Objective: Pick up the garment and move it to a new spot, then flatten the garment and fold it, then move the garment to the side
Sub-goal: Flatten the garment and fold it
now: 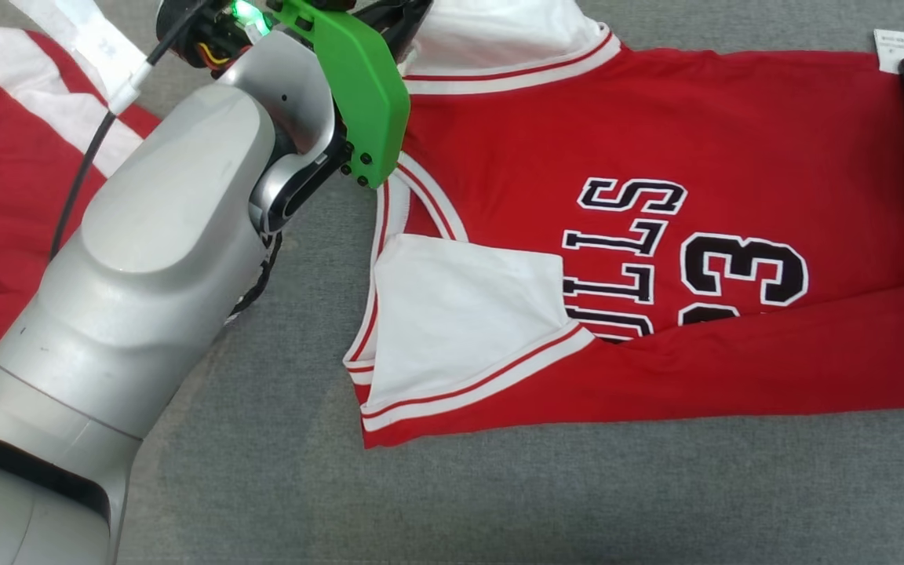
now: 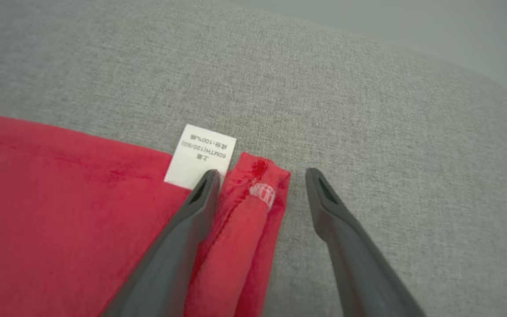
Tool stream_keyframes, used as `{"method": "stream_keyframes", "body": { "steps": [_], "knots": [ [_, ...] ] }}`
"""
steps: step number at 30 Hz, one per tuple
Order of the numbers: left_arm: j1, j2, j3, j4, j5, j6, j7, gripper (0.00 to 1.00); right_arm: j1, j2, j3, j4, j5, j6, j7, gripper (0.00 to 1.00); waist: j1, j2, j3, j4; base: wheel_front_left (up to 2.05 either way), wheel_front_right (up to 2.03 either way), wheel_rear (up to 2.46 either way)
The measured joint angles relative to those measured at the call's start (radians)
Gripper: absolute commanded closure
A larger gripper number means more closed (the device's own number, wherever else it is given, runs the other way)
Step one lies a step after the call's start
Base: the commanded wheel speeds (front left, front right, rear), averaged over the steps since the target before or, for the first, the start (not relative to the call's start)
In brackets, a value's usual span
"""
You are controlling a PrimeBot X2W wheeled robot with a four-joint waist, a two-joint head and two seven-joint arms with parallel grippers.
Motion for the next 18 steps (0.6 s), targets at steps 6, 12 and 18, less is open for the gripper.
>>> {"method": "stream_keyframes", "body": {
  "steps": [6, 12, 18],
  "knots": [
    [0.016, 0.002, -0.019, -0.035, 0.001, 0.008, 0.014, 1.0, -0.026, -0.009, 0.033, 0.048, 0.034, 0.0, 0.006, 0.0, 0.0, 0.0, 0.008, 0.026, 0.0, 0.0, 0.0],
    [0.014, 0.025, -0.019, -0.037, 0.014, 0.026, 0.009, 1.0, -0.052, -0.001, 0.07, 0.07, 0.052, 0.001, 0.004, 1.0, 0.0, 0.0, 0.012, 0.009, 0.0, 0.0, 0.0],
    [0.001, 0.047, 0.006, 0.014, 0.031, 0.061, -0.037, 1.0, -0.063, 0.001, 0.089, 0.087, 0.084, 0.001, -0.037, 1.0, 0.0, 0.0, 0.01, -0.016, 0.0, 0.0, 0.0]
  ]
}}
